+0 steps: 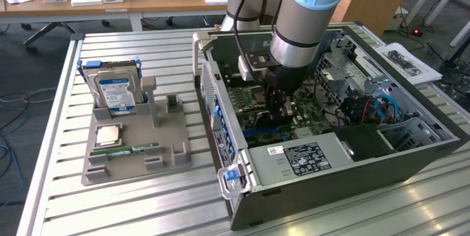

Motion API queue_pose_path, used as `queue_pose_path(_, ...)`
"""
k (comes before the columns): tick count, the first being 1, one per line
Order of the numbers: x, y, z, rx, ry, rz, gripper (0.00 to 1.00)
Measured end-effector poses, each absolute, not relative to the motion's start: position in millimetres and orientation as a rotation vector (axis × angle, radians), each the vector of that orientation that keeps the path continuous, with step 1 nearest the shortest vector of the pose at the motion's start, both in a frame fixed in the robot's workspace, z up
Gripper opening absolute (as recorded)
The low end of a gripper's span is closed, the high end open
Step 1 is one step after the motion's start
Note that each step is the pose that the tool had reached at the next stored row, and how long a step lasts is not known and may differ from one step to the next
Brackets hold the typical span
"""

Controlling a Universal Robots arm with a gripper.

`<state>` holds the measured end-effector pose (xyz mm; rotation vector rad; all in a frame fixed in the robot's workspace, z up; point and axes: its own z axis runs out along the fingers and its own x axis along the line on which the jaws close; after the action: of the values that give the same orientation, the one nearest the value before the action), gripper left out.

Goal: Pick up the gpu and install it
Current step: 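Insert the gpu into the slot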

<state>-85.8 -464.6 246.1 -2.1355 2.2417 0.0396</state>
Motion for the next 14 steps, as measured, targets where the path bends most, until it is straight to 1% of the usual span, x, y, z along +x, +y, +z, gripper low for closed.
queue_pose_path(14,-85.8,-464.5,246.8,-2.128,2.248,0.039,0.27)
